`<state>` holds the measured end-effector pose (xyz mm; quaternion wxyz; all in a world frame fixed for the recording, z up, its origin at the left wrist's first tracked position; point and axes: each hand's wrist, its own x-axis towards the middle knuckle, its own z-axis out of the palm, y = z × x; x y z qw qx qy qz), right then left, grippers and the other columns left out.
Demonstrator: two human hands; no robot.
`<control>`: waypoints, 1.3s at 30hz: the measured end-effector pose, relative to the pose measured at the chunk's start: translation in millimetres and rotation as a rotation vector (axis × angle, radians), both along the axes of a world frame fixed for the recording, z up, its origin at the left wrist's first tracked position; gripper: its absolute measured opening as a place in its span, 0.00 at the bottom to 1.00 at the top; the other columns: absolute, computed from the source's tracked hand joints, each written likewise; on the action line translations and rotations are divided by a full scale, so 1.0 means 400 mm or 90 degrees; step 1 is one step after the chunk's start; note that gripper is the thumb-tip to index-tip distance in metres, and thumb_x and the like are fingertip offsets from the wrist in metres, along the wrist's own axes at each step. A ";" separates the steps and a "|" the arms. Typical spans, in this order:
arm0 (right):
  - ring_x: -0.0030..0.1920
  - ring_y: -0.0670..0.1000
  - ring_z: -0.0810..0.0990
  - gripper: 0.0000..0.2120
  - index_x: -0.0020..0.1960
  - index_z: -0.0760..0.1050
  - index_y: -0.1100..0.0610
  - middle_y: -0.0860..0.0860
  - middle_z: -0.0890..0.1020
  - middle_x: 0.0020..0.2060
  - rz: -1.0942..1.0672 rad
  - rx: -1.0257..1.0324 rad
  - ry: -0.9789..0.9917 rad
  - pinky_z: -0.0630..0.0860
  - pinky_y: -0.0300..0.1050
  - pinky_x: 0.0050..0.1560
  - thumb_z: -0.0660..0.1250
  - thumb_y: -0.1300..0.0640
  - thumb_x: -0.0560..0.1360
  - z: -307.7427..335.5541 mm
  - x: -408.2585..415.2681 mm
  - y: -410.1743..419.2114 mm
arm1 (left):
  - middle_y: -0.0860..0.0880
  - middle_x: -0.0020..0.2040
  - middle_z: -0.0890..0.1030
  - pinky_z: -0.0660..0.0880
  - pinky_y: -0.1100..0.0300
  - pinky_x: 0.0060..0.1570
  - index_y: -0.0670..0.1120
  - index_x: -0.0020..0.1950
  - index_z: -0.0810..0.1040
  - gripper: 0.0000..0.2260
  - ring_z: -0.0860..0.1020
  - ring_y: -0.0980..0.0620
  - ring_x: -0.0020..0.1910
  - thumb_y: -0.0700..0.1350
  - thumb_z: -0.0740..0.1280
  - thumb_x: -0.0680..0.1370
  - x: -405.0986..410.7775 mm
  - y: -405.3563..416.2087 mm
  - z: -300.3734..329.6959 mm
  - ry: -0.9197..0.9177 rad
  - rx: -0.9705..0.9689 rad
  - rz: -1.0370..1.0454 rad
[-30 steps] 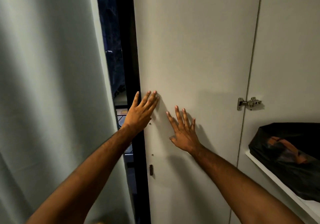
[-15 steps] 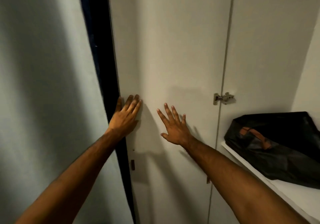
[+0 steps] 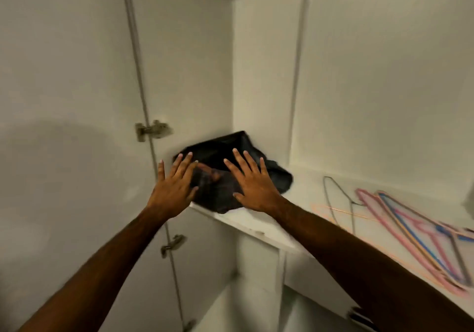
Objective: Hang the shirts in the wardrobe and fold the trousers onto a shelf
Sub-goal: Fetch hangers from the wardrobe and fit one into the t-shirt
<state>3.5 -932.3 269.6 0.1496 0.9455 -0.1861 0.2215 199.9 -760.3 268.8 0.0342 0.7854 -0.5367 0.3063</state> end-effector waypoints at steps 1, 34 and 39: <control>0.80 0.58 0.40 0.49 0.81 0.40 0.47 0.53 0.38 0.80 -0.050 0.024 0.009 0.48 0.70 0.75 0.68 0.42 0.73 -0.011 -0.075 -0.049 | 0.44 0.81 0.58 0.49 0.31 0.73 0.45 0.79 0.64 0.30 0.56 0.43 0.80 0.55 0.63 0.80 -0.047 -0.071 -0.012 0.023 -0.006 -0.042; 0.40 0.55 0.85 0.11 0.52 0.79 0.64 0.57 0.85 0.42 -0.521 0.674 -0.118 0.79 0.42 0.35 0.70 0.59 0.72 -0.168 -0.904 -0.570 | 0.51 0.64 0.73 0.69 0.51 0.58 0.54 0.68 0.72 0.16 0.72 0.48 0.64 0.57 0.59 0.82 -0.752 -0.933 -0.277 0.191 0.245 -0.391; 0.22 0.47 0.77 0.10 0.50 0.69 0.58 0.53 0.84 0.33 -0.517 0.671 -0.289 0.68 0.36 0.21 0.70 0.57 0.77 -0.122 -0.902 -0.559 | 0.50 0.59 0.77 0.71 0.51 0.56 0.51 0.64 0.77 0.13 0.75 0.47 0.61 0.52 0.60 0.82 -0.738 -0.957 -0.278 0.191 0.191 -0.480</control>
